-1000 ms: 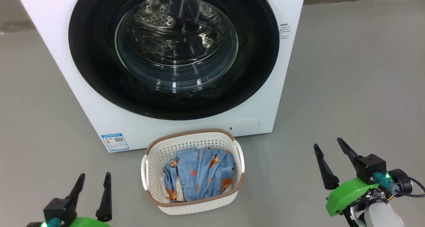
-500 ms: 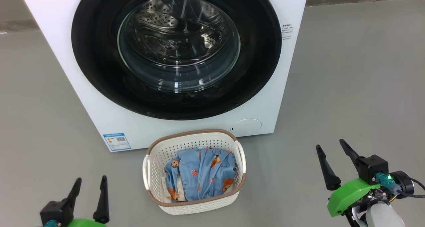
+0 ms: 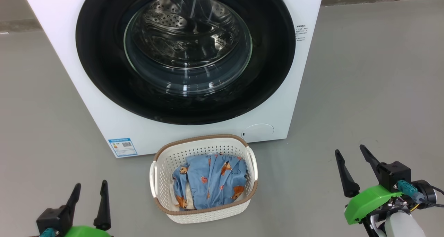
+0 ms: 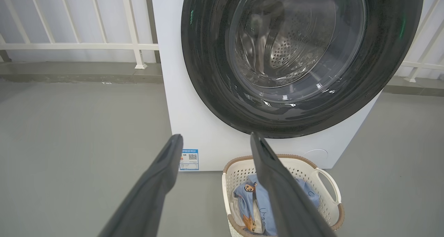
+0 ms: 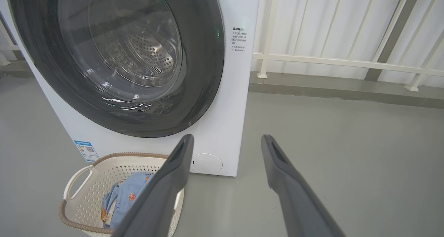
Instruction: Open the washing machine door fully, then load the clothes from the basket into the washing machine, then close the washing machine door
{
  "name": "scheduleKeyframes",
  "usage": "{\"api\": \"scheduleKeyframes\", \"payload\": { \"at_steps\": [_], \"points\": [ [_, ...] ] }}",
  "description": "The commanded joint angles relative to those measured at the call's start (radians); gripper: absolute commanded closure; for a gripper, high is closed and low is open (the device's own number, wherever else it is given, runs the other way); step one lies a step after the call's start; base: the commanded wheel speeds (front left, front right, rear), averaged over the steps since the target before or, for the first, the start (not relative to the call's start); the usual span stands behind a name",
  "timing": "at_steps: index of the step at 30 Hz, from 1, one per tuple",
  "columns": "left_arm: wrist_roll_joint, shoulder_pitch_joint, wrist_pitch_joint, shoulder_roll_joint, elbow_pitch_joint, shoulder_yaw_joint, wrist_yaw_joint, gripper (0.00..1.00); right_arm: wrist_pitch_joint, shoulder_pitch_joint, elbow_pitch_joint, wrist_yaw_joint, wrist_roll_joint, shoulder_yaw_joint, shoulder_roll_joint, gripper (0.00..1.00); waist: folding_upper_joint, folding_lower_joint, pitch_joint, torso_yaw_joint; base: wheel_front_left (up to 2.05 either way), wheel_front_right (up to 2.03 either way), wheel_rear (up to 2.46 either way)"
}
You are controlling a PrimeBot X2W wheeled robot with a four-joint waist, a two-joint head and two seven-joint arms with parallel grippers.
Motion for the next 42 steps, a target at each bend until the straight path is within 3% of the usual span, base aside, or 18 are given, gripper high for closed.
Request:
{"api": "scheduleKeyframes", "payload": {
  "at_steps": [1,19,42],
  "points": [
    [-0.004,-0.048,-0.010,0.021,-0.019,0.035,0.000,0.00,-0.009,-0.040,-0.022,-0.001,-0.007,0.018,0.001,0.00,-0.0001,0.0000,0.000,0.000,0.00,0.00,0.00],
    [0.028,-0.050,-0.010,0.016,-0.027,0.045,-0.002,0.00,-0.012,-0.032,-0.046,-0.001,-0.016,-0.001,0.011,0.00,-0.0001,0.0000,0.005,0.003,0.16,0.16,-0.33],
    [0.027,-0.042,-0.010,-0.001,-0.082,0.072,-0.003,0.00,-0.013,-0.035,-0.058,-0.001,0.000,-0.012,0.010,0.00,-0.0001,0.0000,0.022,0.002,1.03,1.03,-2.05]
  ]
}}
